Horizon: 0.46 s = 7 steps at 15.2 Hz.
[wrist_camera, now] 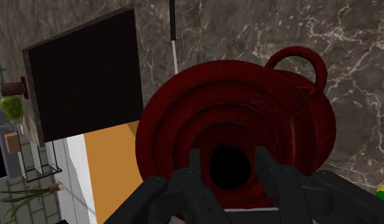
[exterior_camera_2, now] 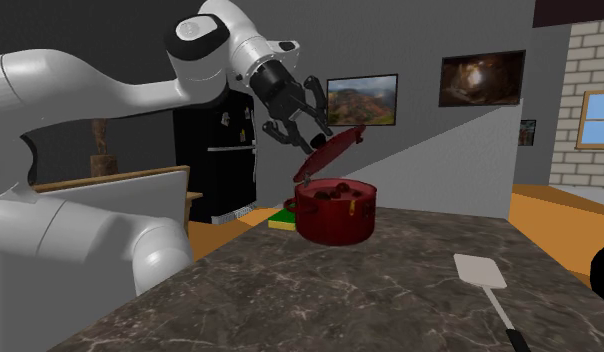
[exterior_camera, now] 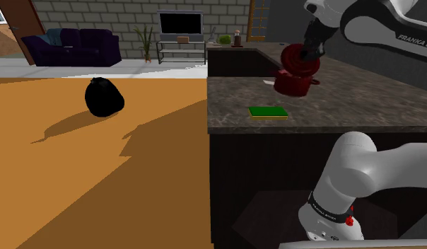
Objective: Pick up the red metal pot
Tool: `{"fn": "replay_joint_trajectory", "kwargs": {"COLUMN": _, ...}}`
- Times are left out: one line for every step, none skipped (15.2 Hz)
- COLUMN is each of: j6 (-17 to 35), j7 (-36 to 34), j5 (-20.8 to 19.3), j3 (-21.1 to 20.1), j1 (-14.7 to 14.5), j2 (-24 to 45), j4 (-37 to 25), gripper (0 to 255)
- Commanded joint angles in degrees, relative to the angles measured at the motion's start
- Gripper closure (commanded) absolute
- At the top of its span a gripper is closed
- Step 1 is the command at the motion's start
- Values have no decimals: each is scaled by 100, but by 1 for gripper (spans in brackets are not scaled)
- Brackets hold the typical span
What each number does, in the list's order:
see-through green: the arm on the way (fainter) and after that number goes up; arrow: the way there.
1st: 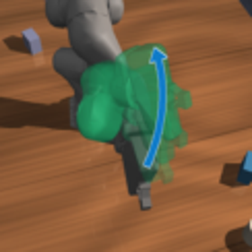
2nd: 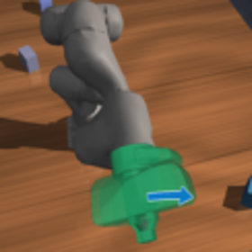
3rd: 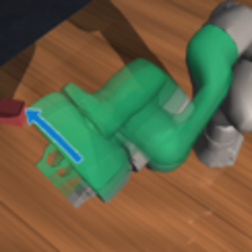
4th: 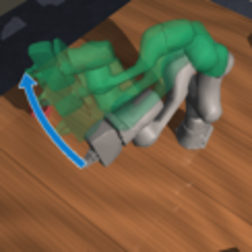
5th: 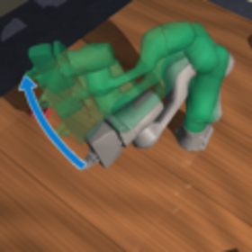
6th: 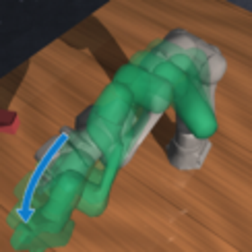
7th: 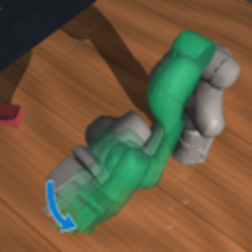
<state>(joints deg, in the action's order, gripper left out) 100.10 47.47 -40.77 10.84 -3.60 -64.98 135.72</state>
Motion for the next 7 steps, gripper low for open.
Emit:
{"fn": "replay_joint_trajectory", "kwargs": {"j6": -79, "j7": 48, "j5": 37, "j3": -35, "j1": -13, "j2": 107, "j4": -213, "gripper": 255}}
{"fn": "replay_joint_trajectory", "kwargs": {"j6": -121, "j7": 74, "j5": 55, "j3": -47, "j1": -17, "j2": 156, "j4": -312, "gripper": 255}}
{"fn": "replay_joint_trajectory", "kwargs": {"j6": -164, "j7": 101, "j5": 72, "j3": -59, "j1": -22, "j2": 207, "j4": -412, "gripper": 255}}
{"fn": "replay_joint_trajectory", "kwargs": {"j6": -206, "j7": 128, "j5": 89, "j3": -71, "j1": -26, "j2": 258, "j4": -512, "gripper": 255}}
{"fn": "replay_joint_trajectory", "kwargs": {"j6": -248, "j7": 154, "j5": 106, "j3": -83, "j1": -30, "j2": 309, "j4": -613, "gripper": 255}}
{"fn": "replay_joint_trajectory", "kwargs": {"j6": -254, "j7": 158, "j5": 108, "j3": -85, "j1": -31, "j2": 317, "j4": -628, "gripper": 255}}
{"fn": "replay_joint_trajectory", "kwargs": {"j6": -255, "j7": 158, "j5": 108, "j3": -85, "j1": -31, "j2": 317, "j4": -628, "gripper": 255}}
